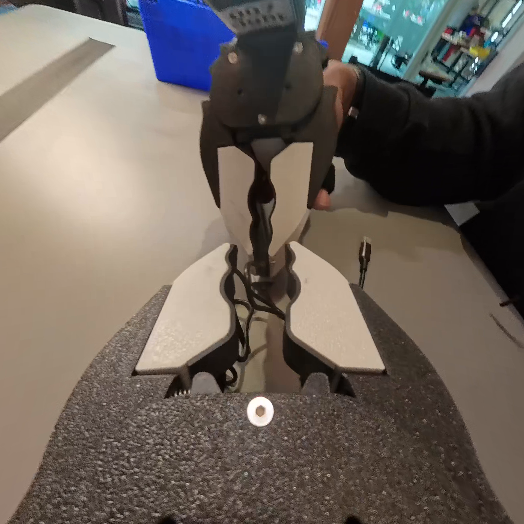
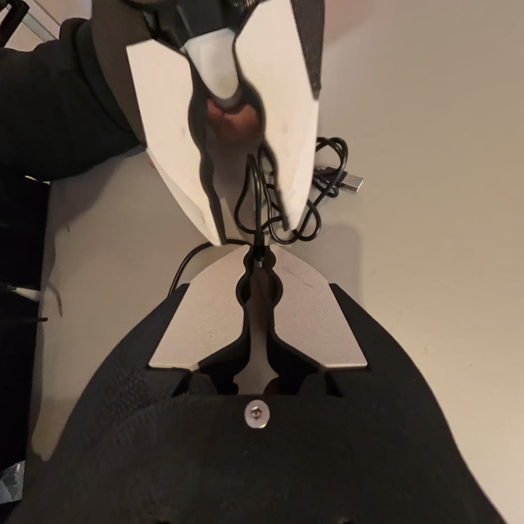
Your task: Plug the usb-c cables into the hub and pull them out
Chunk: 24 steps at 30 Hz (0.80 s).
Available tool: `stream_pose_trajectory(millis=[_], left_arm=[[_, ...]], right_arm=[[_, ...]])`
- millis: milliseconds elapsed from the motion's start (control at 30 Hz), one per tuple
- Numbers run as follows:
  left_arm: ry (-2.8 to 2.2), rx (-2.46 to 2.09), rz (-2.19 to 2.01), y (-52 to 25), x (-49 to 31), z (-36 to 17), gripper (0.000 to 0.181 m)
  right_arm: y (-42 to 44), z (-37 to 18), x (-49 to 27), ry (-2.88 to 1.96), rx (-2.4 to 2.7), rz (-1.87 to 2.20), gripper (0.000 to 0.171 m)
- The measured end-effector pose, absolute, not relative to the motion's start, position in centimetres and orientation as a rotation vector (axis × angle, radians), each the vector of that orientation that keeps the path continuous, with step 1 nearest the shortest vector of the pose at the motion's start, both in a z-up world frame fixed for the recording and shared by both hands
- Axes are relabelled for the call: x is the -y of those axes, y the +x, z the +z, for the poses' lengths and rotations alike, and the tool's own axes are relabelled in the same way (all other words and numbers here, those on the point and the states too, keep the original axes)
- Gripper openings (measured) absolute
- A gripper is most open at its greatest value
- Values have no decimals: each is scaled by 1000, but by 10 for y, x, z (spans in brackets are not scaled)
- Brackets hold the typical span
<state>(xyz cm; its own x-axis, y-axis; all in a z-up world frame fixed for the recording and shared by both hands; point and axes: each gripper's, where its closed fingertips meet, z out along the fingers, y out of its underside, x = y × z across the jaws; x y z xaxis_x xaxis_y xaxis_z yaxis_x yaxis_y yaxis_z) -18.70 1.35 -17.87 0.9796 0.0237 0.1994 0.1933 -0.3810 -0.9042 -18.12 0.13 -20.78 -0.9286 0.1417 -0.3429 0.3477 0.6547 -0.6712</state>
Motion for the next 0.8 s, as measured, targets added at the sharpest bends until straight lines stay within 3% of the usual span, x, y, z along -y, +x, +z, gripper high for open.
stream_pose_trajectory(millis=[467, 633, 733, 800], left_arm=[[-2041, 190, -185, -187, -16, -191, 6], [-2004, 292, -189, -200, -14, -189, 6], [-1992, 303, -202, -202, -13, -187, 6], [-1989, 304, -208, -202, -13, -187, 6]], right_arm=[[-188, -200, -14, 406, -2668, -1193, 9], [-196, -221, -59, 456, -2877, -957, 47], [-198, -230, -87, 524, -2921, -853, 59], [-200, -236, -101, 554, -2937, -818, 58]])
